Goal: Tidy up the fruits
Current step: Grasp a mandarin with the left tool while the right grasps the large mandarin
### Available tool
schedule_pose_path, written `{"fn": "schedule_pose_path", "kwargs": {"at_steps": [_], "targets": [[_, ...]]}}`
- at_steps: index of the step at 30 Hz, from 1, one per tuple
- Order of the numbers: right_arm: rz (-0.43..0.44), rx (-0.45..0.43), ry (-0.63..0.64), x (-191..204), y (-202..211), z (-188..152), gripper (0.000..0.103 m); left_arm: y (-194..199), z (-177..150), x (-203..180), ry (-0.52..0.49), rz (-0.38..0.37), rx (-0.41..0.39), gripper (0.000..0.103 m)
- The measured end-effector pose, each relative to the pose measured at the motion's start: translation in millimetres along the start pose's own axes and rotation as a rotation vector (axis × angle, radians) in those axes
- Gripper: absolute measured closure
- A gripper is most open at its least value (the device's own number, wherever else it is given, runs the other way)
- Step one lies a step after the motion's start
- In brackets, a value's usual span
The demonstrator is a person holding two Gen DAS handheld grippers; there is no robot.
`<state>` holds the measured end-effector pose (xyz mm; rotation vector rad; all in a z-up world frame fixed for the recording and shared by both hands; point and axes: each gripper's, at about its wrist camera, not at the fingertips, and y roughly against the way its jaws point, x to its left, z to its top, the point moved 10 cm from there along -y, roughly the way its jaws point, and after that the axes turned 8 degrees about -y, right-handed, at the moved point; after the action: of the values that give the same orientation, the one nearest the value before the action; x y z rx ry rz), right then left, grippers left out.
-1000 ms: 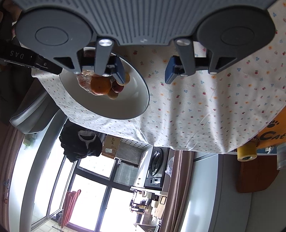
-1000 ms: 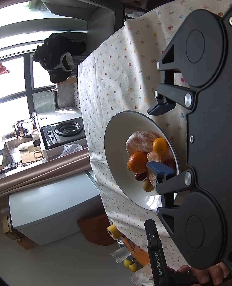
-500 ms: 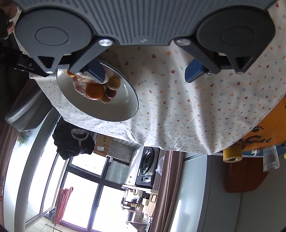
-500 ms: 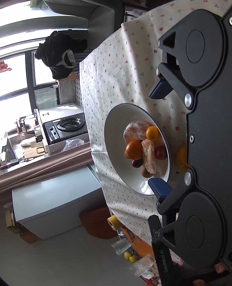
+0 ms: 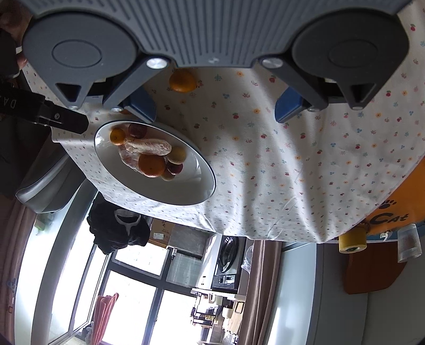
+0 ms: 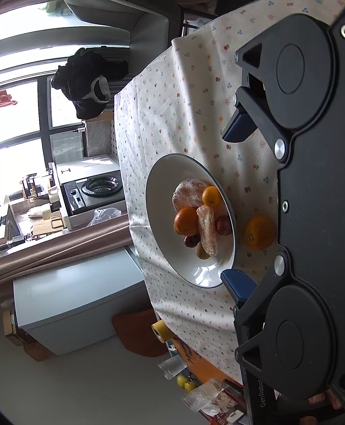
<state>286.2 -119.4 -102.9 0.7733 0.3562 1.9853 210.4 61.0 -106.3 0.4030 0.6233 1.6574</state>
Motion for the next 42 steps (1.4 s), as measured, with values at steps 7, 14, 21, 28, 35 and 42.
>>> {"fn": "schedule_pose_path", "kwargs": {"at_steps": [7, 14, 21, 28, 35, 42], "targets": [[-0.006, 0.012, 0.000, -2, 2, -10, 0.000, 2, -7, -6, -0.014, -0.013, 0.001, 0.008], [-0.021, 0.014, -0.006, -9, 2, -17, 0.000, 0, -13, -12, -0.027, -0.021, -0.011, 0.011], [-0.018, 0.029, -0.001, -13, -3, -24, 0.001, -7, -16, -22, -0.057, -0.042, -0.011, 0.017], [-0.008, 0.048, 0.013, -11, -11, -28, 0.002, -19, -25, -30, -0.060, -0.075, 0.025, 0.039], [-0.002, 0.065, 0.018, -8, -19, -32, 0.002, -32, -35, -28, -0.028, -0.090, 0.064, 0.078], [0.010, 0.072, 0.037, 0, -26, -31, 0.007, -26, -24, -19, -0.022, -0.073, 0.026, 0.078]]}}
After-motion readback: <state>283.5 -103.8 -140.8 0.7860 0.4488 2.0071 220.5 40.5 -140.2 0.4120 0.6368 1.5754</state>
